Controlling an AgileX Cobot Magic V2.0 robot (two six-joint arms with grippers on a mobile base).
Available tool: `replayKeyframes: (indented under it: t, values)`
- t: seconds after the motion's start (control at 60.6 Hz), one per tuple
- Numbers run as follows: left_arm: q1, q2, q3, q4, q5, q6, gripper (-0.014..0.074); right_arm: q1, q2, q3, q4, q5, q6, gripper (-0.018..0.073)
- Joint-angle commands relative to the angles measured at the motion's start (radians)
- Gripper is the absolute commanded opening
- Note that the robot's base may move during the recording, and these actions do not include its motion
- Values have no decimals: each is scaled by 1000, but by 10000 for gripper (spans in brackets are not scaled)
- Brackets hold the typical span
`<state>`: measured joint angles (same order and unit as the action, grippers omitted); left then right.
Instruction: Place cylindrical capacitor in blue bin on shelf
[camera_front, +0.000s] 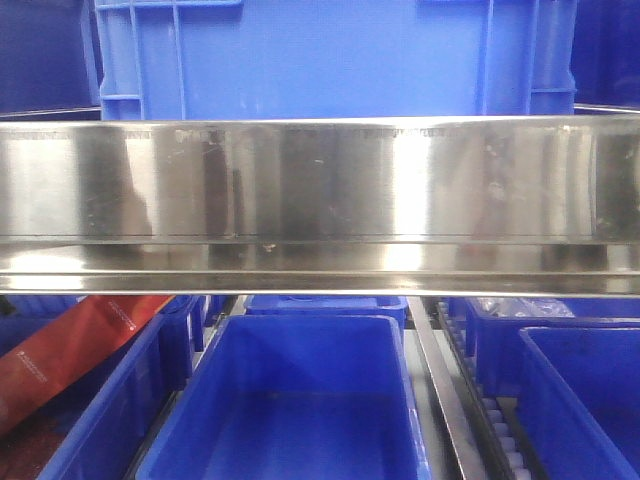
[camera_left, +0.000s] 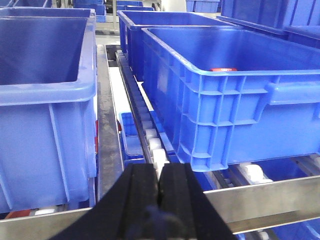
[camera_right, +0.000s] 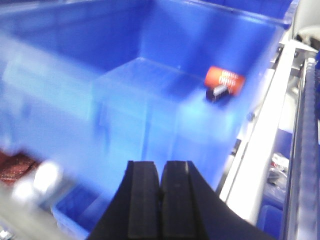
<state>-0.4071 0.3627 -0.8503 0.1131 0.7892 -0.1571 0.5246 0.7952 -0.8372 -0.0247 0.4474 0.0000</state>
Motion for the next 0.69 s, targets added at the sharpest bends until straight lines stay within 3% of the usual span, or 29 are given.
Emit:
replayKeyframes:
  t: [0.0, 0.281, 0.677]
  values:
    - [5, -6, 3, 5, -18, -4, -90, -6, -99, 107, -14, -75, 0, -151]
    - [5, -6, 3, 7, -23, -4, -90, -6, -447, 342, -14, -114, 0, -151]
    - [5, -6, 3, 6, -19, -4, -90, -6, -591, 364, -14, -118, 0, -151]
